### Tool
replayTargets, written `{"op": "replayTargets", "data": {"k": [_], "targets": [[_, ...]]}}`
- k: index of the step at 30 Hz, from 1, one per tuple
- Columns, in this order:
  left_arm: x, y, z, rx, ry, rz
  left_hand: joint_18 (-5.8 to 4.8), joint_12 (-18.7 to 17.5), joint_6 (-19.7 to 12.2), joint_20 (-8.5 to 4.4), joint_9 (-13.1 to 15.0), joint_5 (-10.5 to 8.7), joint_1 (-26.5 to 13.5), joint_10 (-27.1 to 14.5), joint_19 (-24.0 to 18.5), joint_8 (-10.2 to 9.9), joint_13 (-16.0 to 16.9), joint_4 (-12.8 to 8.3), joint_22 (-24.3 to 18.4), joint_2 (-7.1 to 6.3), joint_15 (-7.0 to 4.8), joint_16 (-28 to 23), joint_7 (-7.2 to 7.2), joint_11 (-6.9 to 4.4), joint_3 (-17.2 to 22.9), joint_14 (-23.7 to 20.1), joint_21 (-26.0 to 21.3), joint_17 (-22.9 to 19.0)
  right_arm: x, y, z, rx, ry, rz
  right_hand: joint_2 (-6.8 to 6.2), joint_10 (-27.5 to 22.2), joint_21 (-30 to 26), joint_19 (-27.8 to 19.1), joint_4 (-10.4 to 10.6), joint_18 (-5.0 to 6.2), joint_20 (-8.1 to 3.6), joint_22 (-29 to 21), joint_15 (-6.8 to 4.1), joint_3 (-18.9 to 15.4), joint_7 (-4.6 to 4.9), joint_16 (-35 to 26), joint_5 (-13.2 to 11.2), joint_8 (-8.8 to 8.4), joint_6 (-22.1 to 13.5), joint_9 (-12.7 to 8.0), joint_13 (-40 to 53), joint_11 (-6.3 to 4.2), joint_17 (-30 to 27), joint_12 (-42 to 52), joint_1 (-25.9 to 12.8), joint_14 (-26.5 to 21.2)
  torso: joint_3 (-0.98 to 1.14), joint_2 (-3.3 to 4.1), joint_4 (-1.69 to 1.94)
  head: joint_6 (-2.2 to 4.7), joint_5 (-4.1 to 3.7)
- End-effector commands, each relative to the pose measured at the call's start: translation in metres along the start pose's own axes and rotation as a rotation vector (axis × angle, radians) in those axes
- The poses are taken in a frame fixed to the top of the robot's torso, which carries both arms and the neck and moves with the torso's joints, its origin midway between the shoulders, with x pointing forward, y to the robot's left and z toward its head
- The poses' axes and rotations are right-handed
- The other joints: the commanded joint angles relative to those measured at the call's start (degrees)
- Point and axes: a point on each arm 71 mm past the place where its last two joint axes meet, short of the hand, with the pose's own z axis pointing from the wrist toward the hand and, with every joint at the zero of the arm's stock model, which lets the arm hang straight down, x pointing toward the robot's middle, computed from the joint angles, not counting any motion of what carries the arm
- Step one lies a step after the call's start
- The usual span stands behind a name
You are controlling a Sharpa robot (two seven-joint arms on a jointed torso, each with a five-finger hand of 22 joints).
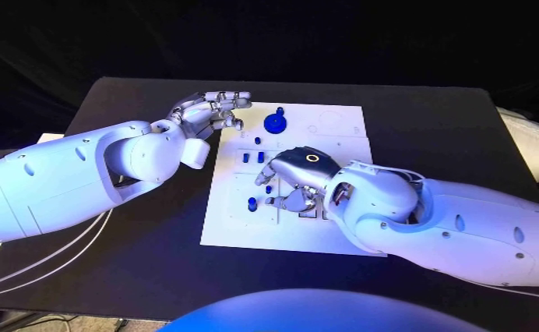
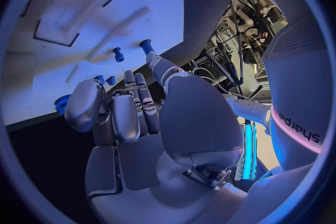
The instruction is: Assemble the parts on the task board
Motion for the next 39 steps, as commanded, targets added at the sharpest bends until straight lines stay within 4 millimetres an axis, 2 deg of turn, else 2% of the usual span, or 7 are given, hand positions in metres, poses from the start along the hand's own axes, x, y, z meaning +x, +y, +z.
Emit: {"op": "replayTargets", "data": {"k": [1, 4, 7, 10, 14, 18, 39], "targets": [[0.002, 0.000, 0.000, 0.001, 0.025, -0.002, 0.68, 0.2, -0.2, -0.26, -0.1, -0.08, 0.3, -0.4, 0.0, 0.3, 0.0, 0.0, -0.1, 0.48, -0.49, -0.3, -0.29, -0.11, -0.2, -0.1, -0.3, -0.1, -0.021, -0.020, -0.018, 0.083, -0.063, 0.120, 0.35, 3.0, -0.1, 0.0, 0.4, 0.31, 0.21, 0.1, -0.09, -0.6, 0.71, -0.4, 0.4, 0.16, 0.1, 0.1, 0.4, -0.42, -0.1, 1.7, 0.3, 1.8, -0.12, -0.19, -0.15, 0.46, -1.51], [0.002, 0.001, -0.001, -0.001, 0.023, -0.001, 0.68, 0.2, -0.2, -0.26, -0.1, -0.08, 0.3, -0.4, 0.0, 0.3, 0.0, 0.0, -0.1, 0.48, -0.49, -0.3, -0.29, -0.11, -0.2, -0.1, -0.3, -0.1, -0.034, -0.045, -0.039, 0.205, -0.056, 0.188, 0.60, 10.2, 1.2, 0.9, 1.5, -0.02, -0.21, 2.0, -0.68, -0.9, 0.98, 0.8, 0.7, 0.60, 1.4, 0.3, 1.8, -1.29, 1.7, 5.3, -0.6, 2.4, -0.33, -0.38, -0.49, 0.65, -2.15], [0.002, 0.001, -0.001, -0.002, 0.024, 0.000, 0.68, 0.2, -0.2, -0.26, -0.1, -0.08, 0.3, -0.4, 0.0, 0.3, 0.0, 0.0, -0.1, 0.48, -0.49, -0.3, -0.29, -0.11, -0.2, -0.1, -0.3, -0.1, -0.040, -0.069, -0.064, 0.349, -0.038, 0.264, -0.32, 18.6, 6.3, 3.9, 3.2, -1.45, -1.66, 9.8, -2.43, -2.8, -0.74, 4.6, 4.8, 1.75, 3.3, 0.7, 5.4, -3.54, 7.7, 11.3, -3.1, 3.7, -0.56, -0.54, -0.87, 0.86, -3.31], [0.003, 0.002, -0.001, -0.004, 0.027, 0.001, 0.68, 0.2, -0.2, -0.26, -0.1, -0.08, 0.3, -0.4, 0.0, 0.3, 0.0, 0.0, -0.1, 0.48, -0.49, -0.3, -0.29, -0.11, -0.2, -0.1, -0.3, -0.1, -0.038, -0.086, -0.086, 0.479, 0.009, 0.283, -1.31, 21.7, 7.9, 4.8, 4.7, -1.92, -2.70, 12.1, -3.20, -6.2, -1.50, 5.8, 5.5, 2.15, 3.2, 0.8, 12.3, -4.33, 9.4, 19.1, -5.7, 3.9, -0.72, -0.59, -1.17, 1.18, -4.02], [0.003, 0.003, -0.002, -0.006, 0.027, 0.002, 0.68, 0.2, -0.2, -0.26, -0.1, -0.08, 0.3, -0.4, 0.0, 0.3, 0.0, 0.0, -0.1, 0.48, -0.49, -0.3, -0.29, -0.11, -0.2, -0.1, -0.3, -0.1, -0.031, -0.099, -0.108, 0.592, 0.061, 0.259, 0.08, 19.3, 9.2, 5.0, 7.5, -2.18, -3.31, 14.1, -3.34, -13.3, -2.38, 7.0, 7.2, 4.23, 2.1, 1.4, 47.6, -4.57, 10.8, 51.1, -6.1, 3.9, -0.85, -0.61, -1.61, 1.15, -4.29], [0.002, 0.003, -0.002, -0.006, 0.025, 0.002, 0.68, 0.2, -0.2, -0.26, -0.1, -0.08, 0.3, -0.4, 0.0, 0.3, 0.0, 0.0, -0.1, 0.48, -0.49, -0.3, -0.29, -0.11, -0.2, -0.1, -0.3, -0.1, -0.027, -0.103, -0.117, 0.629, 0.069, 0.219, 2.14, 20.6, 10.0, 5.3, 9.8, -2.45, -2.96, 15.3, -3.58, -16.9, -2.01, 8.0, 7.8, 6.11, 1.8, 2.2, 61.6, -4.48, 12.5, 63.1, -6.0, 4.1, -0.98, -0.76, -1.97, 1.07, -4.08], [-0.001, 0.006, -0.003, -0.013, 0.019, 0.002, 0.68, 0.3, -0.2, -0.26, -0.1, -0.06, 0.3, -0.5, 0.0, 0.3, 0.0, -0.1, -0.1, 0.58, -0.48, -0.3, -0.28, -0.11, -0.3, -0.1, -0.4, -0.2, 0.003, -0.086, -0.099, 0.578, 0.139, 0.198, 3.82, 22.9, 10.6, 5.3, 14.3, -2.56, -3.03, 16.2, -3.43, -23.5, -2.17, 8.9, 9.5, 8.98, 0.8, 3.9, 71.2, -4.63, 14.2, 70.3, -6.6, 4.4, -1.00, -0.74, -2.02, 1.11, -4.06]]}}
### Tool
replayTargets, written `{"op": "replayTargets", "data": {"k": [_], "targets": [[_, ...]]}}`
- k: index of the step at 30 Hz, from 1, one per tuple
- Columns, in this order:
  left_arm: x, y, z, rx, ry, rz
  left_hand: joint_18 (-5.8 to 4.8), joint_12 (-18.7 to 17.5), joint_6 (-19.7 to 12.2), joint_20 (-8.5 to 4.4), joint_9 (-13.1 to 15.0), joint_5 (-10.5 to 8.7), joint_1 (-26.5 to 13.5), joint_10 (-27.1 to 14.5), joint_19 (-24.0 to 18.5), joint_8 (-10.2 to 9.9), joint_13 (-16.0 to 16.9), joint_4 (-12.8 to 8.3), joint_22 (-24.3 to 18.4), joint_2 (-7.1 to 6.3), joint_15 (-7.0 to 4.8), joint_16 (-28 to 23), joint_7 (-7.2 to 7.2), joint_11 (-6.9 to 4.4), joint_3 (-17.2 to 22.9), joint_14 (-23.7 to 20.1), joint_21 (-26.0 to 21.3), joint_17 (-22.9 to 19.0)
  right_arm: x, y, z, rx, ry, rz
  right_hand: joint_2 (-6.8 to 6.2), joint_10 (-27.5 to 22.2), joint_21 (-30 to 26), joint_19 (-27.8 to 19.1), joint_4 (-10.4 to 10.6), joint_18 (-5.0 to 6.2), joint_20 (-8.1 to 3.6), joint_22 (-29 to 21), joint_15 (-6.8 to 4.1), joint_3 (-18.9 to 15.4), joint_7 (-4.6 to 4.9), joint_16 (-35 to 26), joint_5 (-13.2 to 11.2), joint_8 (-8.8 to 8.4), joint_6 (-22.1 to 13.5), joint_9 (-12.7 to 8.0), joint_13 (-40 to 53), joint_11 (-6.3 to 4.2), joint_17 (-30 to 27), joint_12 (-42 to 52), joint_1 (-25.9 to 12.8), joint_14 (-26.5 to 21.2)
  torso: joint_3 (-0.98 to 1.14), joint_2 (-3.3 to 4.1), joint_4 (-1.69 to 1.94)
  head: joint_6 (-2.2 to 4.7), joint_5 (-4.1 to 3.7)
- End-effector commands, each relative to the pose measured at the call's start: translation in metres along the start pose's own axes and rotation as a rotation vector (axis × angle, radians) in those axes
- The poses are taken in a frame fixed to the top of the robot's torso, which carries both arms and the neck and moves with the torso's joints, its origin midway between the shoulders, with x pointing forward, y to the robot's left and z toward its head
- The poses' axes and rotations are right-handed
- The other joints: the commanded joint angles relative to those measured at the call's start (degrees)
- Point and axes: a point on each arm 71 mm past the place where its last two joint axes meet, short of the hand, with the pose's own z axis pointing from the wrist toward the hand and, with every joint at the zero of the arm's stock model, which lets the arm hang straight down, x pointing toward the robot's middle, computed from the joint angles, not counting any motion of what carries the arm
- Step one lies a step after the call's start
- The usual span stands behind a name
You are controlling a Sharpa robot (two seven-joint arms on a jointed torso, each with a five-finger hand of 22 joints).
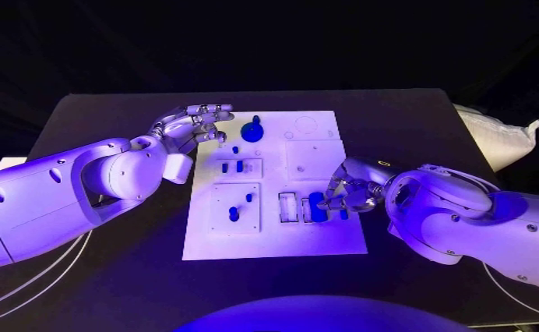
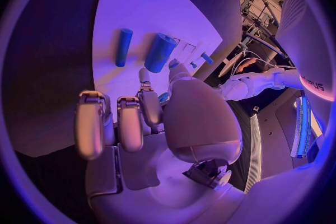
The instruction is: Assemble the parts on the task board
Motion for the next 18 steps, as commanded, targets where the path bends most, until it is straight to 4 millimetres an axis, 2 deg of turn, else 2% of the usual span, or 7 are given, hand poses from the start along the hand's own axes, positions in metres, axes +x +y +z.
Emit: {"op": "replayTargets", "data": {"k": [1, 4, 8, 12, 18], "targets": [[0.002, 0.000, 0.000, 0.002, 0.020, -0.001, 0.68, 0.3, -0.2, -0.27, -0.1, -0.05, 0.1, -0.5, 0.0, 0.3, 0.0, -0.1, -0.1, 0.39, -0.49, -0.3, -0.29, -0.12, -0.3, -0.1, -0.4, -0.1, 0.006, 0.001, 0.002, 0.004, 0.016, -0.026, 0.52, 0.5, 0.3, 0.8, 0.0, -1.08, 0.17, 0.2, 0.09, -0.4, -0.11, 0.2, 0.3, 0.23, -0.4, 0.1, 0.4, 0.04, 5.5, 0.4, -0.3, 4.4, -0.01, 0.04, -0.05, -0.03, -0.09], [0.001, 0.000, 0.000, 0.002, 0.020, -0.001, 0.69, 0.4, -0.2, -0.27, -0.1, -0.04, 0.1, -0.5, 0.0, 0.3, 0.0, -0.2, -0.1, 0.42, -0.50, -0.3, -0.29, -0.12, -0.3, -0.1, -0.4, -0.1, 0.011, 0.002, 0.006, 0.003, 0.023, -0.030, 0.56, 0.5, 0.3, 0.8, 0.2, -1.10, 0.17, 0.3, 0.09, -0.6, -0.10, 0.3, 0.3, 0.28, -0.5, 0.1, 0.5, 0.05, 5.7, 0.4, -0.3, 4.4, 0.04, 0.08, -0.03, -0.12, 0.00], [0.001, 0.000, 0.000, 0.002, 0.020, -0.002, 0.69, 0.4, -0.2, -0.27, -0.1, -0.04, 0.1, -0.5, 0.0, 0.3, 0.0, -0.2, -0.1, 0.42, -0.50, -0.3, -0.29, -0.12, -0.3, -0.1, -0.4, -0.1, 0.013, 0.002, 0.011, 0.004, 0.025, -0.041, 0.57, 0.4, 0.3, 0.8, 0.2, -1.10, 0.17, 0.3, 0.09, -0.6, -0.10, 0.3, 0.4, 0.29, -0.5, 0.1, 0.4, 0.05, 5.7, 0.3, -0.3, 4.4, -0.05, 0.02, 0.04, -0.17, -0.07], [0.001, 0.000, 0.000, 0.001, 0.021, -0.002, 0.69, 0.4, -0.2, -0.27, -0.1, -0.04, 0.1, -0.5, 0.0, 0.3, 0.0, -0.2, -0.1, 0.42, -0.50, -0.3, -0.29, -0.12, -0.3, -0.1, -0.4, -0.1, 0.015, 0.002, 0.015, 0.008, 0.032, -0.056, 0.66, 0.4, 0.3, 0.8, 0.2, -1.11, 0.18, 0.4, 0.10, -0.7, -0.09, 0.3, 0.4, 0.32, -0.6, 0.2, 0.5, 0.06, 5.7, 0.4, -0.1, 4.4, -0.03, 0.04, 0.18, -0.24, -0.05], [0.001, 0.000, 0.000, 0.001, 0.019, -0.002, 0.69, 0.4, -0.2, -0.27, -0.1, -0.04, 0.1, -0.5, 0.0, 0.3, 0.0, -0.2, -0.1, 0.42, -0.50, -0.3, -0.29, -0.12, -0.3, -0.1, -0.4, -0.1, 0.019, 0.001, 0.019, 0.013, 0.055, -0.077, 1.06, 0.4, 0.5, 0.8, -0.1, -1.15, 0.21, 0.6, 0.12, -1.0, -0.08, 0.4, 0.7, 0.63, -0.7, 0.4, 0.8, 0.06, 5.8, 0.4, 1.2, 4.4, -0.07, 0.00, 0.05, -0.35, 0.15]]}}
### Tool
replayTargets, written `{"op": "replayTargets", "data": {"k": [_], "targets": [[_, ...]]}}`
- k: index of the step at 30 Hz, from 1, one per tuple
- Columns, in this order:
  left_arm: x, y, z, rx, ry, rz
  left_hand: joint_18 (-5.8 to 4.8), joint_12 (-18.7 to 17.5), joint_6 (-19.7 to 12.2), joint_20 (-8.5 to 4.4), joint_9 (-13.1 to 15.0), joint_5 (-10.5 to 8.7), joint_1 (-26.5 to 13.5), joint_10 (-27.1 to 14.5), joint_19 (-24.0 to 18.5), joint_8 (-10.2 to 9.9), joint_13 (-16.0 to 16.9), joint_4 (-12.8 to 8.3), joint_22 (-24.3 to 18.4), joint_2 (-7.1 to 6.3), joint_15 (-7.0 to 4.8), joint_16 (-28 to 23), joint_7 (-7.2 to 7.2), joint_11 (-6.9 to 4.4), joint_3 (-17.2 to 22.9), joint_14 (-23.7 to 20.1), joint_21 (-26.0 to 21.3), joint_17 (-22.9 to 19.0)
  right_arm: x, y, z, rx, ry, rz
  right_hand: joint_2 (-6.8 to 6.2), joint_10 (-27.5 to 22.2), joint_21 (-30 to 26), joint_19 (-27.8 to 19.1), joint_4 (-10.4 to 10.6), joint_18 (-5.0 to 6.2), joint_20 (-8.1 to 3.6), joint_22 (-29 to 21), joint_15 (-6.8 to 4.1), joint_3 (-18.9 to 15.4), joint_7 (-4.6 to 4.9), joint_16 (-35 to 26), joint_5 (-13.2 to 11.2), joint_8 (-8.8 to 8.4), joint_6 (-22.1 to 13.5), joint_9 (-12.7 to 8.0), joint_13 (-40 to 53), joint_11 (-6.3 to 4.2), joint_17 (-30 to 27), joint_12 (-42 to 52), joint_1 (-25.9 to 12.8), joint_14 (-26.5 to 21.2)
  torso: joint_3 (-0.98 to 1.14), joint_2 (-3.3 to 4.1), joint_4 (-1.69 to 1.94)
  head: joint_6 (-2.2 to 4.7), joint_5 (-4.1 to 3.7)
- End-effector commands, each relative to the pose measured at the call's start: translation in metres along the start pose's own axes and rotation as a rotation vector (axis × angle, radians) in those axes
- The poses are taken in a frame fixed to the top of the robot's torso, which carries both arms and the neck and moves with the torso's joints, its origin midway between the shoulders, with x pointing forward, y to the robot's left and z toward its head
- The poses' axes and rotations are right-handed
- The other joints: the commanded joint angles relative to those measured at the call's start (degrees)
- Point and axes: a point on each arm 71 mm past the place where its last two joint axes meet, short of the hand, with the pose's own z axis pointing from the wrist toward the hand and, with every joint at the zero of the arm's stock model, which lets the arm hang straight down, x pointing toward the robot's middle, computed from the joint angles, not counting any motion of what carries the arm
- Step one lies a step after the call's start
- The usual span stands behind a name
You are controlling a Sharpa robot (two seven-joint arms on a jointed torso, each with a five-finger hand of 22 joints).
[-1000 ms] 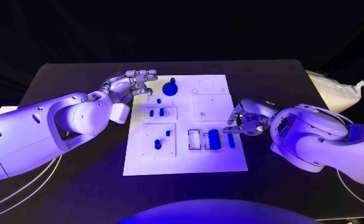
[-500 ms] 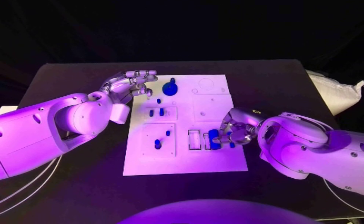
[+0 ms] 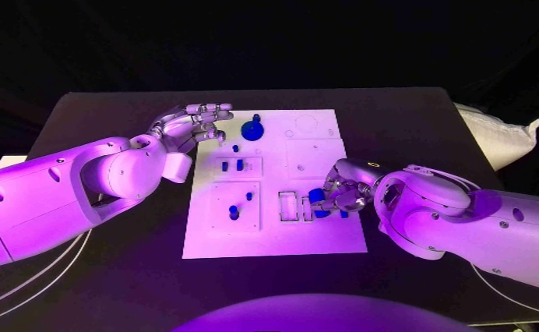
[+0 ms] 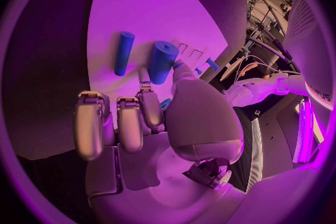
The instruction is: Assemble the parts on the task board
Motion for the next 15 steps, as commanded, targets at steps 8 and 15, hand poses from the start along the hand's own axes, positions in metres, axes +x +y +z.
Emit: {"op": "replayTargets", "data": {"k": [8, 15], "targets": [[0.002, 0.000, 0.000, 0.003, 0.021, -0.003, 0.69, 0.4, -0.2, -0.28, -0.1, -0.04, 0.1, -0.3, 0.0, 0.3, 0.0, -0.2, -0.1, 0.40, -0.50, -0.3, -0.29, 0.08, -0.3, -0.1, -0.4, -0.1, 0.004, -0.004, -0.002, 0.016, -0.030, 0.033, 3.64, 0.6, 0.2, 0.8, -2.4, -0.38, 0.00, 0.3, -0.23, 1.4, -0.46, 0.4, 3.8, 1.22, 0.7, 0.8, 1.7, -0.37, 5.8, 0.7, 6.0, 4.4, -0.02, -0.05, -0.05, 0.02, 0.17], [0.002, 0.001, 0.000, 0.000, 0.021, -0.004, 0.69, 0.4, -0.2, -0.28, -0.1, -0.04, 0.2, -0.3, 0.0, 0.3, -0.1, -0.3, -0.1, 0.43, -0.51, -0.3, -0.28, 0.09, -0.3, -0.1, -0.4, -0.1, 0.001, -0.007, -0.010, 0.041, -0.036, 0.205, 4.12, 1.0, 0.3, 0.8, -3.3, -0.39, -0.27, 0.4, -0.45, 2.5, -0.68, 0.4, 8.1, 1.27, 1.0, 1.2, 2.3, -0.62, 5.8, 0.9, 7.5, 4.4, -0.05, -0.09, -0.09, 0.10, 0.17]]}}
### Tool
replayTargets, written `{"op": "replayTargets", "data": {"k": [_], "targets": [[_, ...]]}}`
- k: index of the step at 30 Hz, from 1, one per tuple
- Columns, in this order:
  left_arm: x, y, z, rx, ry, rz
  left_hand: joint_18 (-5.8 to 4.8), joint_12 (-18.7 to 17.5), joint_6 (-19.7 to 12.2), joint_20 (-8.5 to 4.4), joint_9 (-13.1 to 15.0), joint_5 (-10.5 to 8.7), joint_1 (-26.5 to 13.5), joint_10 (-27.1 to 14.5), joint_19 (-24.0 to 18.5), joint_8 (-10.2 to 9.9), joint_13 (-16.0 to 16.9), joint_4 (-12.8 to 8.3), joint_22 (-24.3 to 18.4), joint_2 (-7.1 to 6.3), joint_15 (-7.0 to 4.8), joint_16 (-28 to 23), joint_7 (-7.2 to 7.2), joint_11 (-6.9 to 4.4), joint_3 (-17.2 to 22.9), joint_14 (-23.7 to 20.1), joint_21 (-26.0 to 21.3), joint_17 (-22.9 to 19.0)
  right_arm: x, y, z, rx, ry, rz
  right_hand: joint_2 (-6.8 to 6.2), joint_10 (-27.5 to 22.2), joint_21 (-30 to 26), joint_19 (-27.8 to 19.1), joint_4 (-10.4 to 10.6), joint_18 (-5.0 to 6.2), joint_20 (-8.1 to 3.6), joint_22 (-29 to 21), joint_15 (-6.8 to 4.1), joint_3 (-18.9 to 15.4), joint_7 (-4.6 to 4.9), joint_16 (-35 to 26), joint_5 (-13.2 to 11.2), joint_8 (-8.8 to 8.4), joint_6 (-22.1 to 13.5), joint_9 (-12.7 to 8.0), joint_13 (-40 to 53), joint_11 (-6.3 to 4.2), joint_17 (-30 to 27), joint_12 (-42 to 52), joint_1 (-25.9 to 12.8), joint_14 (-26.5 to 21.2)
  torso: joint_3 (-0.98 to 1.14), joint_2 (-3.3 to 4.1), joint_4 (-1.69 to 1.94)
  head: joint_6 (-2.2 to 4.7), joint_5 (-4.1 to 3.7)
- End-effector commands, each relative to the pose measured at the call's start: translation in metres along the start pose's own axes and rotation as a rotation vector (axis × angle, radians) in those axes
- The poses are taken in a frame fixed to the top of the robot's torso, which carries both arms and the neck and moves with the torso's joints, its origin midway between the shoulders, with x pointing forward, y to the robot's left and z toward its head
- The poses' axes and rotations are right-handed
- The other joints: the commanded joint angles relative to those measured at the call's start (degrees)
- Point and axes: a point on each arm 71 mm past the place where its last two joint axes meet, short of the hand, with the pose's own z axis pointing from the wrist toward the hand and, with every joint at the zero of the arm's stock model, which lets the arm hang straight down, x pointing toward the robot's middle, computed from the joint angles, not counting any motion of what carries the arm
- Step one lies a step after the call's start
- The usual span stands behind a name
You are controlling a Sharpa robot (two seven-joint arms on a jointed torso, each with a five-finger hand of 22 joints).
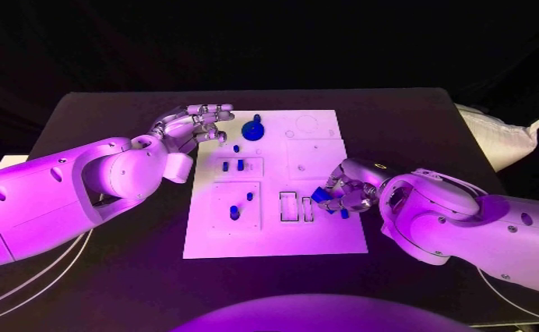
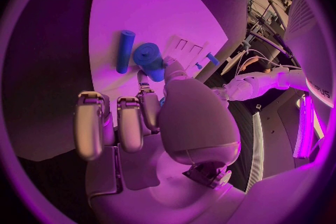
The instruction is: Assemble the parts on the task board
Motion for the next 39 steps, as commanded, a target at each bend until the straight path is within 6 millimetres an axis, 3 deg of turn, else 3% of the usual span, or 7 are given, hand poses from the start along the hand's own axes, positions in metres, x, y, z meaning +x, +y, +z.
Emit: {"op": "replayTargets", "data": {"k": [1, 5, 11, 21, 25, 39], "targets": [[0.002, 0.000, 0.000, 0.003, 0.021, -0.003, 0.69, 0.2, -0.2, -0.28, -0.1, -0.04, 0.2, -0.3, 0.0, 0.3, -0.1, -0.1, -0.1, 0.43, -0.51, -0.3, -0.28, 0.09, -0.2, -0.1, -0.1, 0.0, -0.001, 0.000, -0.004, 0.027, -0.003, 0.155, 0.74, 0.4, 0.3, 0.8, 0.0, -0.39, -0.30, 0.4, -0.47, 0.6, -0.29, 0.3, 1.6, 0.55, 0.6, 1.0, 2.2, -0.02, 5.8, 0.1, 0.8, 4.4, -0.02, -0.03, -0.02, 0.07, -0.03], [0.003, 0.001, 0.000, 0.001, 0.025, -0.002, 0.70, 0.2, -0.2, -0.30, -0.1, -0.03, 0.2, -0.3, 0.0, 0.3, -0.1, -0.2, -0.1, 0.45, -0.51, -0.3, -0.28, 0.08, -0.2, -0.1, -0.1, -0.1, -0.004, 0.004, -0.008, 0.036, -0.013, 0.251, 0.63, 0.1, 0.3, 0.8, 0.5, -0.40, -0.33, 0.4, -0.47, 1.2, -0.25, 0.2, 5.4, 0.29, 0.5, 1.2, 1.9, -0.02, 5.8, -0.5, 0.4, 4.3, -0.02, 0.00, -0.01, 0.22, -0.03], [0.004, 0.002, 0.000, 0.001, 0.032, 0.003, 0.71, 0.3, -0.3, -0.33, -0.1, -0.01, 0.5, -0.4, 0.1, 0.3, -0.1, -0.4, -0.1, 0.52, -0.54, -0.3, -0.29, 0.07, -0.2, -0.1, -0.2, -0.2, -0.006, 0.010, -0.010, 0.034, -0.021, 0.313, 0.69, 0.2, 0.3, 0.8, 0.9, -0.42, -0.33, 0.5, -0.50, 1.5, -0.29, 0.2, 6.4, 0.29, 0.7, 1.4, 2.1, -0.03, 5.7, -0.5, -0.1, 4.3, -0.04, 0.03, 0.10, 0.35, -0.13], [0.004, 0.002, 0.000, 0.000, 0.035, 0.004, 0.71, 0.3, -0.3, -0.33, -0.1, -0.01, 0.5, -0.4, 0.1, 0.3, -0.1, -0.4, -0.1, 0.52, -0.54, -0.3, -0.29, 0.07, -0.2, -0.1, -0.2, -0.2, 0.001, 0.022, -0.006, 0.020, 0.060, 0.307, 0.14, 0.5, 0.4, 0.8, 2.2, -0.42, -0.36, 0.6, -0.53, 1.1, -0.41, 0.2, 6.5, 0.31, 1.2, 1.6, 2.4, -0.11, 5.7, -0.4, -1.9, 4.3, -0.08, 0.00, -0.03, 0.23, 0.30], [0.005, 0.002, 0.000, 0.000, 0.038, 0.003, 0.71, 0.3, -0.3, -0.33, -0.1, -0.01, 0.5, -0.4, 0.1, 0.3, -0.1, -0.4, -0.1, 0.52, -0.54, -0.3, -0.29, 0.07, -0.2, -0.1, -0.2, -0.2, 0.007, 0.030, -0.002, 0.012, 0.111, 0.267, -0.17, 0.7, 0.3, 0.8, 3.1, -0.39, -0.53, 0.5, -0.83, 0.5, -0.94, 0.1, 4.8, 0.81, 2.6, 2.3, 2.6, -0.49, 5.5, -0.4, -3.2, 4.3, -0.09, 0.02, 0.04, 0.20, 0.26], [0.006, 0.002, 0.000, 0.000, 0.038, 0.003, 0.70, 0.4, -0.3, -0.34, -0.1, -0.01, 0.5, -0.4, 0.1, 0.3, -0.1, -0.5, -0.1, 0.56, -0.55, -0.3, -0.27, 0.09, -0.2, -0.1, -0.2, -0.2, 0.015, 0.042, 0.009, -0.024, 0.152, 0.165, 0.23, 1.3, 0.5, 0.9, 4.1, -0.47, -0.84, 0.9, -1.14, -0.2, -1.34, 0.3, 3.4, 0.98, 3.5, 3.2, 3.2, -0.84, 6.0, 0.1, -4.9, 4.4, -0.03, 0.07, -0.05, 0.04, 0.63]]}}
